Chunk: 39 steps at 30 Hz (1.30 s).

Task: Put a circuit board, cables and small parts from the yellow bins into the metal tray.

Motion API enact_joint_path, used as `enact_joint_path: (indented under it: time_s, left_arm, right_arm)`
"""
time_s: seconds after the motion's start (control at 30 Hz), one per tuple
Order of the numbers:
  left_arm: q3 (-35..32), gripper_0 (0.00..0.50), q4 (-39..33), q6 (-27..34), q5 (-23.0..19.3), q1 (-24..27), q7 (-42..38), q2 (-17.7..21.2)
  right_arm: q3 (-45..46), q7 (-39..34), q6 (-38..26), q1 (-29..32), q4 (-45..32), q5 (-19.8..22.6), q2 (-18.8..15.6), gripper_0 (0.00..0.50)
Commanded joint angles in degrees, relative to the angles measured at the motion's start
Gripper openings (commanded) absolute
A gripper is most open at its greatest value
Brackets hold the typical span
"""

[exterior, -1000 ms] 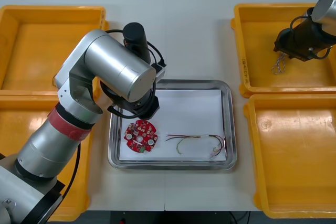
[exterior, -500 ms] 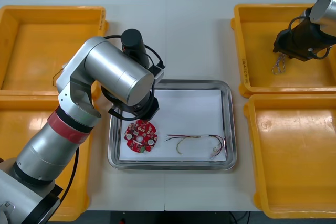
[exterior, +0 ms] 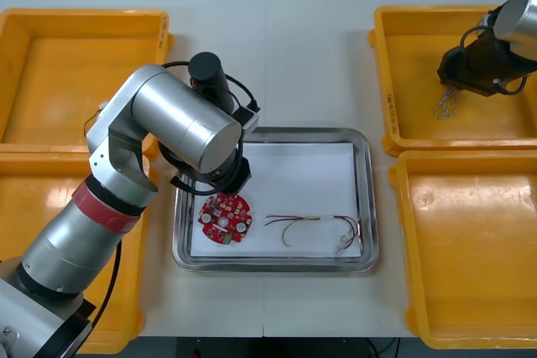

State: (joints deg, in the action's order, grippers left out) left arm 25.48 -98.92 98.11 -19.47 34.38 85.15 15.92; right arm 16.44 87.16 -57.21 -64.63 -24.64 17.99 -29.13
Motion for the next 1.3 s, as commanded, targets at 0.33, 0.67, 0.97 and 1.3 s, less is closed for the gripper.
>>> enact_joint_path:
  time_s: [0.33, 0.67, 0.97, 1.3]
  left_arm:
    - [-0.96, 0.5, -1.54, 0.59, 0.4, -0.19, -7.98, 2.1]
    - [-6.67, 0.5, -4.79, 10.26, -1.01, 2.36, -7.63, 2.19]
    - [-13.09, 0.5, -5.32, 11.89, -4.26, 6.93, -7.98, 3.15]
    - [-17.75, 0.5, -5.14, 11.89, -9.8, 9.47, -7.89, 9.31]
  right_arm:
    - [-2.11, 5.65, 0.52, 1.08, -0.94, -0.06, 1.18, 0.0]
    - [-2.02, 6.44, -16.44, 1.08, -14.12, -1.91, 0.04, 0.0]
    - [-1.06, 6.7, -30.07, 1.08, -26.07, -3.05, -0.14, 0.0]
    - [-0.97, 7.85, -44.3, 1.08, -37.85, -3.58, -0.14, 0.0]
